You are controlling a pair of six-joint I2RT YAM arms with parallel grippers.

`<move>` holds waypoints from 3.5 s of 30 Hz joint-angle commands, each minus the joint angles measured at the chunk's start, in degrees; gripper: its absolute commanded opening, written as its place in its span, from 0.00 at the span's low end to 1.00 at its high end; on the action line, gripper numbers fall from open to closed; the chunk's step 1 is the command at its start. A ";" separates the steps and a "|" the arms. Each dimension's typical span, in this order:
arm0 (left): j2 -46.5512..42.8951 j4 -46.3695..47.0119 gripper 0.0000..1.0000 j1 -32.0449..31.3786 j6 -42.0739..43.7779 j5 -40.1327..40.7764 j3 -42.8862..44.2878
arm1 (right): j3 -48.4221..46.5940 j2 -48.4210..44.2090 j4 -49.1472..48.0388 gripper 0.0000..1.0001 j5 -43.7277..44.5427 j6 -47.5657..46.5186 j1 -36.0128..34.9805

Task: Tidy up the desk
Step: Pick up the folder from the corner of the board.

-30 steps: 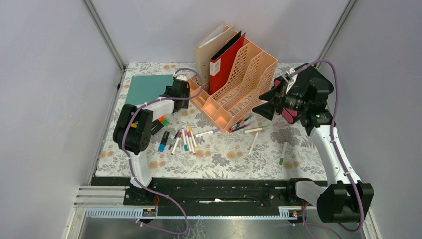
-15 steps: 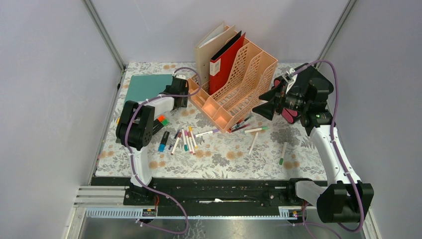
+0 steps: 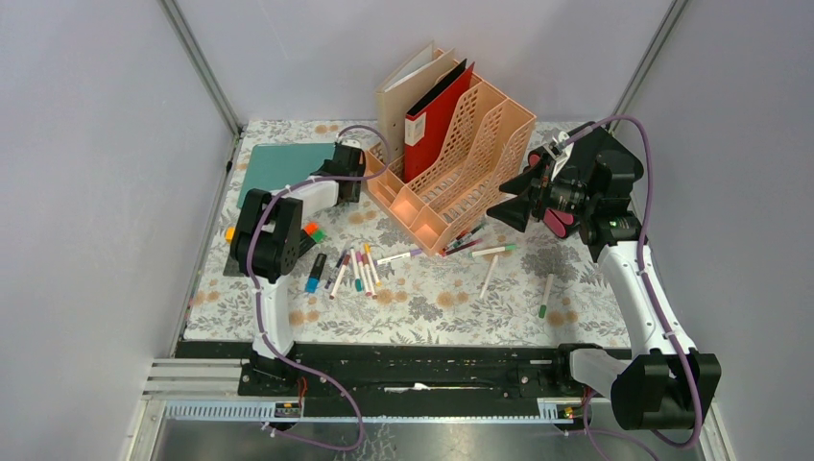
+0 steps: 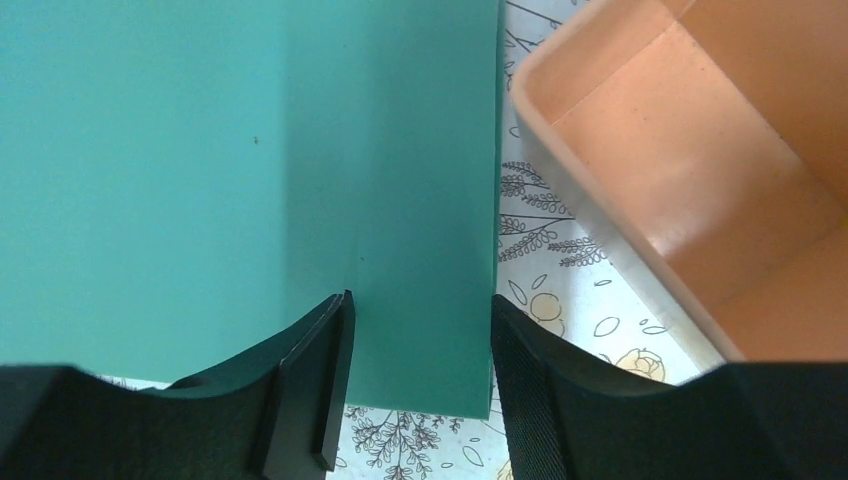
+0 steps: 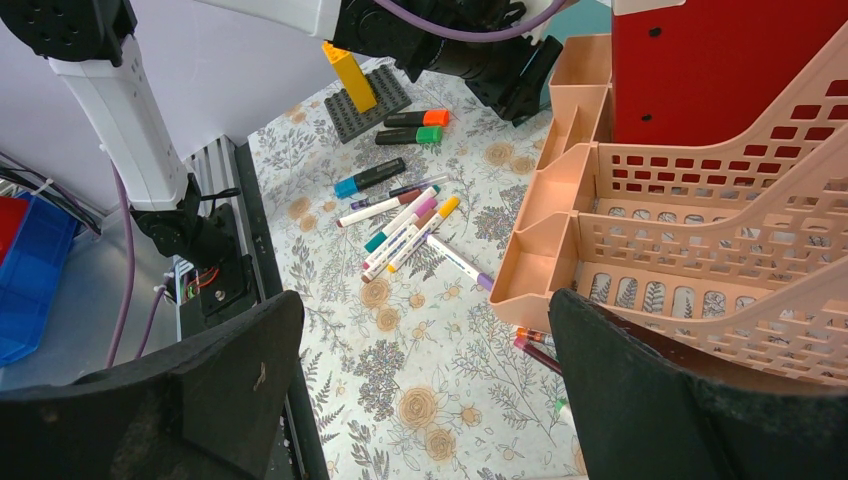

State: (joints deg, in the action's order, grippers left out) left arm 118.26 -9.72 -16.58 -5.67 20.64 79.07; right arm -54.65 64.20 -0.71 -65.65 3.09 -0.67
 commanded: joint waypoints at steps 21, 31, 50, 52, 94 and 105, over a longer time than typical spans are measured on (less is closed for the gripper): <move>-11.72 4.13 0.00 -0.81 0.00 6.96 -15.95 | -0.33 -1.85 -2.37 1.00 -2.37 0.77 0.32; -23.27 4.66 0.00 -3.78 -1.72 6.37 -26.50 | -0.29 -1.80 -2.54 1.00 -2.56 0.91 0.32; -21.16 8.23 0.99 -5.74 1.45 14.46 -25.16 | -0.19 -1.67 -2.83 1.00 -2.81 1.21 0.36; -19.92 6.90 0.99 -5.74 1.60 13.74 -24.34 | -0.19 -1.63 -2.81 1.00 -2.77 1.20 0.32; -13.09 18.68 0.47 -9.09 13.32 28.55 -26.72 | -0.10 -1.30 -3.07 1.00 -3.17 1.72 0.33; -7.89 22.28 0.42 -9.09 16.19 32.15 -26.73 | -0.11 -1.37 -3.16 1.00 -3.26 1.82 0.32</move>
State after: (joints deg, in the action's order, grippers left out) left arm 108.68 8.49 -25.50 8.99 49.80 52.77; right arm -54.57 63.68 -1.21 -67.13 4.45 -0.67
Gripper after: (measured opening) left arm 0.419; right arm 0.994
